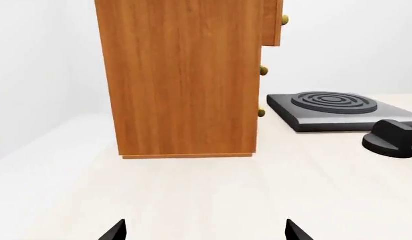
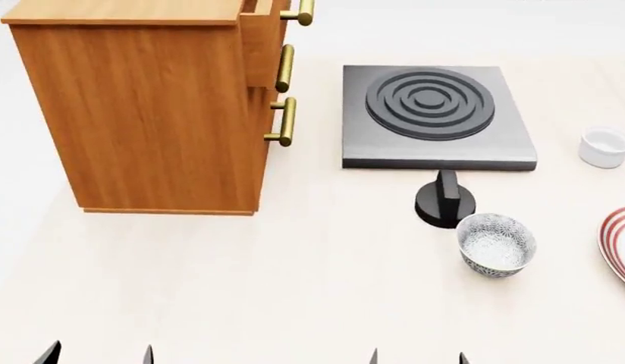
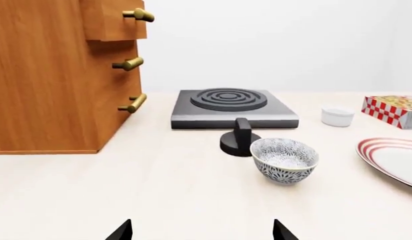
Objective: Pick the akita bowl on the wooden cabinet and place it on the plate.
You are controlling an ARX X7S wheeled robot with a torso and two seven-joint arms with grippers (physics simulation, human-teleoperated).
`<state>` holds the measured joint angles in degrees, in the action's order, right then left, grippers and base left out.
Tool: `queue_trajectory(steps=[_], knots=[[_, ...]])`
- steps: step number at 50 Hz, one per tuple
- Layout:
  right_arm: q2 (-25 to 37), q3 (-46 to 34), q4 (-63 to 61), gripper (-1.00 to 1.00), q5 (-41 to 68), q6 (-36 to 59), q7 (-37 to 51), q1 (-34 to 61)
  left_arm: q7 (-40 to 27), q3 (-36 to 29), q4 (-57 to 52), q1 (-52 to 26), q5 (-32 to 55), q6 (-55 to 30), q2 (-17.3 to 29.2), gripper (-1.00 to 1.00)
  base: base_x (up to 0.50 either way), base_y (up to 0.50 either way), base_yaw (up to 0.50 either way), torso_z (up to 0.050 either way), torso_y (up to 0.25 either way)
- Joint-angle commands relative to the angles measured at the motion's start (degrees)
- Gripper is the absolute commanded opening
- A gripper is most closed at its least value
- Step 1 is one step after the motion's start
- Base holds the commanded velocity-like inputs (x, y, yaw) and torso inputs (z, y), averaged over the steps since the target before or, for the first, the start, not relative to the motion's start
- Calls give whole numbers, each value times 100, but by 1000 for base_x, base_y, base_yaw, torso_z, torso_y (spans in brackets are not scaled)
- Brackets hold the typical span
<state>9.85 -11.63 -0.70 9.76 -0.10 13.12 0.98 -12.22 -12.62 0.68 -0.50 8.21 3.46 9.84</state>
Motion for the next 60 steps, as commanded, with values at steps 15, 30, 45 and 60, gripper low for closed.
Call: queue_trajectory(steps=[15, 30, 45, 60], knots=[[109, -69, -489, 100, -45, 135, 215, 21, -821, -342, -582, 4, -1134, -305, 62, 100, 0, 0, 0, 0, 0], [466, -63, -2448, 100, -93, 1015, 463, 9, -550, -180, -2337, -293, -786, -1150, 255, 100, 0, 0, 0, 0, 0], [636, -257, -3879, 100, -320, 1920, 682, 156, -647, -46, -3294, -541, -660, -1806, 340, 100, 0, 0, 0, 0, 0], [746, -550, -5581, 100, -555, 3262, 871, 620, -706, -155, -4856, -782, -634, -2967, 447, 100, 0, 0, 0, 0, 0]])
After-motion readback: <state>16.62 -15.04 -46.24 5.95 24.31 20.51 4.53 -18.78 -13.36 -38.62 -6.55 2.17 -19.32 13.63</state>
